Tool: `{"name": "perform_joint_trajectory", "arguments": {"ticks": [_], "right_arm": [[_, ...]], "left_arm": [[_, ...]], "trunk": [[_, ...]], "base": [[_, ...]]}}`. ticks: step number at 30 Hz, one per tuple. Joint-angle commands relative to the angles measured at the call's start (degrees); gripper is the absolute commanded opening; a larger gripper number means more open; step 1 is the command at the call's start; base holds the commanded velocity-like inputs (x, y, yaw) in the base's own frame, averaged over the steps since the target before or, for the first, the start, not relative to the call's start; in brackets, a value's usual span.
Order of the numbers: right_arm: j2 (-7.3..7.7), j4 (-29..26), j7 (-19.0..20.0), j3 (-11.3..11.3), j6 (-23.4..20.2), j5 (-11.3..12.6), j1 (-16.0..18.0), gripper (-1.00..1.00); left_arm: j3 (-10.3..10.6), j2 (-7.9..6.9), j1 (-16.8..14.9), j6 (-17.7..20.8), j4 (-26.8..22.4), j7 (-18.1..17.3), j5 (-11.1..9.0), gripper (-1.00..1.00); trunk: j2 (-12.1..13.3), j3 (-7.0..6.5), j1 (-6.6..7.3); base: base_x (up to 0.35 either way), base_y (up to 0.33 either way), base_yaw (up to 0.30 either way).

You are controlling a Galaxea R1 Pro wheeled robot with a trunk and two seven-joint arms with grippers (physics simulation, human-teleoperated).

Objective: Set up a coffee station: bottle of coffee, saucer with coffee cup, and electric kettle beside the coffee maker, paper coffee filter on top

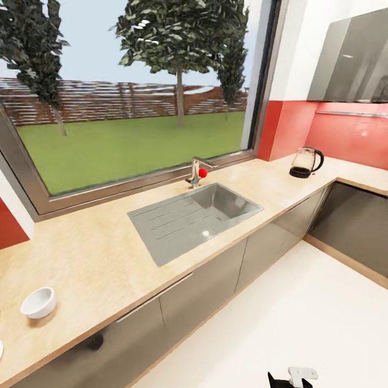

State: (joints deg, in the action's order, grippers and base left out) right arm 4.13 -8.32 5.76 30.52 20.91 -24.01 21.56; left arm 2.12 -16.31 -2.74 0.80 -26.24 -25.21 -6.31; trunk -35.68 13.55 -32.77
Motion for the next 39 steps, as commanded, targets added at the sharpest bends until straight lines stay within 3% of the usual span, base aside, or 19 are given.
{"name": "perform_joint_trajectory", "arguments": {"ticks": [1, 32, 39], "right_arm": [[0.0, 0.05, 0.37, 0.5, 0.19, -0.25, 0.06, 1.0], [-0.09, 0.05, 0.3, 0.51, 0.19, -0.25, 0.06, 1.0], [-0.09, 0.04, 0.3, 0.51, 0.19, -0.25, 0.06, 1.0]], "left_arm": [[0.21, 0.04, -0.01, 0.09, 0.0, -0.1, -0.55, 1.0], [0.02, 0.49, -0.07, 0.05, 0.05, -0.1, -0.63, 1.0], [0.08, 0.49, -0.07, -2.73, 0.12, -0.1, -0.64, 1.0]], "trunk": [[-0.07, 0.06, -0.04], [-0.07, -0.7, -0.04], [-0.07, -0.87, -0.04]], "base": [[0.242, -0.196, -0.299], [0.241, -0.196, -0.299], [0.242, -0.196, -0.299]]}}
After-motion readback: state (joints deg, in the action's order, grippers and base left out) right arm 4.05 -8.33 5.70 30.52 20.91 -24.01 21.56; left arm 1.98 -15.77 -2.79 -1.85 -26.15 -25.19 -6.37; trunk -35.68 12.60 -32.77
